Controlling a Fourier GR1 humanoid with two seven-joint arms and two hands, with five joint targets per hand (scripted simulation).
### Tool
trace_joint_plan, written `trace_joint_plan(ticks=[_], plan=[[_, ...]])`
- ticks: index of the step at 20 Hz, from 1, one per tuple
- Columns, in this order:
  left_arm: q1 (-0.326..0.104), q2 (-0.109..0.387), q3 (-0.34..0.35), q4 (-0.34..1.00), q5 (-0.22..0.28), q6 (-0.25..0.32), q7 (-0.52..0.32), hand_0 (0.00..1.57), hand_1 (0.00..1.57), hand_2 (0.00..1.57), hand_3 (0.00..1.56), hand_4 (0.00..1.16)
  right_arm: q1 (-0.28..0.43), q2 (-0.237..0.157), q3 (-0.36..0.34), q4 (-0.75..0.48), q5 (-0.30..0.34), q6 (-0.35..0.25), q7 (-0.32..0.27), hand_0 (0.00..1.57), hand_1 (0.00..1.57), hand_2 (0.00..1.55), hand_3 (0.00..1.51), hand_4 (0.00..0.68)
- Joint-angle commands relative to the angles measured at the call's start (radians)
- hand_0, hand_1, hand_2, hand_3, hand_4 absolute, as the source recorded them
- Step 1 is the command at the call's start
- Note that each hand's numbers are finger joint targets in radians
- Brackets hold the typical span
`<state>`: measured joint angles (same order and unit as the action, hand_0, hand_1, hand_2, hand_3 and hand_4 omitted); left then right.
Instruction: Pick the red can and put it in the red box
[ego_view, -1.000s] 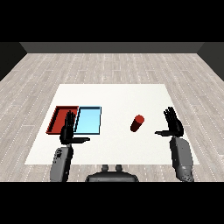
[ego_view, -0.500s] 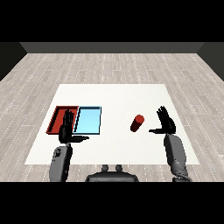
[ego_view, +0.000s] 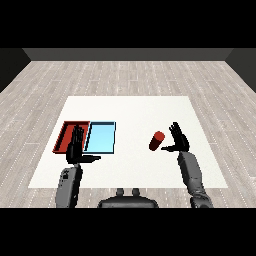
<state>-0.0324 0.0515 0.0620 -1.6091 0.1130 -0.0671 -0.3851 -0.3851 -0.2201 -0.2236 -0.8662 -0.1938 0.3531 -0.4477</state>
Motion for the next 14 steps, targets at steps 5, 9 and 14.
trace_joint_plan(ticks=[5,9,14], plan=[[0.038,0.016,0.019,-0.012,0.016,-0.019,-0.006,0.00,0.00,0.00,0.00,0.00,-0.040,0.039,0.023,0.154,0.021,0.015,-0.078,0.00,0.00,0.00,0.00,0.000],[0.021,0.009,0.000,-0.030,-0.006,-0.004,0.018,0.00,0.00,0.00,0.00,0.00,-0.042,0.053,0.030,0.086,0.001,-0.015,-0.029,0.00,0.00,0.00,0.00,0.000],[0.060,-0.016,-0.005,-0.005,-0.032,0.017,-0.075,0.00,0.00,0.00,0.00,0.00,-0.132,0.003,0.008,0.300,0.029,0.046,-0.132,0.00,0.00,0.00,0.00,0.000]])
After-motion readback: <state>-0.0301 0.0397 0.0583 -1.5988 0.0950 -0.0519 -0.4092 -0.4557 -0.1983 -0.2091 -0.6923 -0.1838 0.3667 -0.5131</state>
